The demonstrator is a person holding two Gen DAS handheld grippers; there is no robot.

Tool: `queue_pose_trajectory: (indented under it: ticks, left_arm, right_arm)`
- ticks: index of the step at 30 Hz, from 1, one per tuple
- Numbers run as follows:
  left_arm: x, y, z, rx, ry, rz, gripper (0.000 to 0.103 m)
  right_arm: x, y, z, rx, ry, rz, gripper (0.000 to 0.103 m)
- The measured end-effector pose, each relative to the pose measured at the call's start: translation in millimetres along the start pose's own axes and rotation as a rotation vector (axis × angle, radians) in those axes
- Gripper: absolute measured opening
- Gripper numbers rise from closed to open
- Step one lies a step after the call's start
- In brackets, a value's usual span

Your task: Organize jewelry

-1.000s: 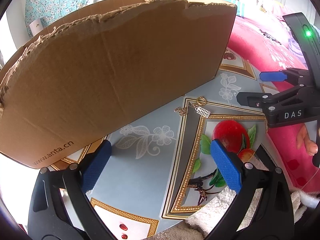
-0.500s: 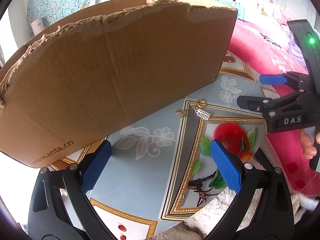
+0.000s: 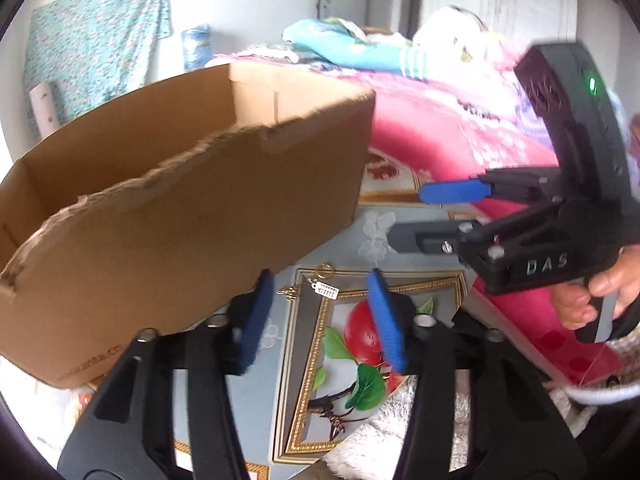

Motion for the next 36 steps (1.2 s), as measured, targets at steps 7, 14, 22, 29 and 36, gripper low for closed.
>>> queue_pose_trajectory:
  ticks: [7,14,22,29,36]
  left_arm:
    - [-9.9,-26.4,1.2,0.074,-0.006,-0.021,0.025]
    - [-15.6,-39.9,2.2,0.098,-0.047,0.033,0.023]
    - [-12.7,-40.6,2.0,0.115,-0.067,0.068,0.002]
    - [-5.3,-34.4,-1.5,0.113,-0.023,0.042,0.0]
    - [2.5,-10.4,0.6,0.062,0.043,-0.004,0.0]
  right_arm:
    - [-5.2,-10.9,-0.1,0.016,-0.026,0.01,0.062]
    - [-8.2,-14.1,0.6,0.014,-0.031,0.008,0.062]
    - [-10.7,-13.6,-0.2,0.007,-0.041,0.013,0.062]
    - [-11.0,-12.5,-0.9,0.005,-0.051,0.014,0.062]
    - [-10.0,-7.1,-1.1,-0.006,-0.045,0.009,0.062]
Point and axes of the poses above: each gripper's, at about its wrist camera, not at the fingertips, and y roughly against the way its jaws point, x to its left, z to its top, the point moved 7 cm from there along -y, roughly the way its jaws point, and after that the axes turned 7 degrees about x, right-handed, at the moved point
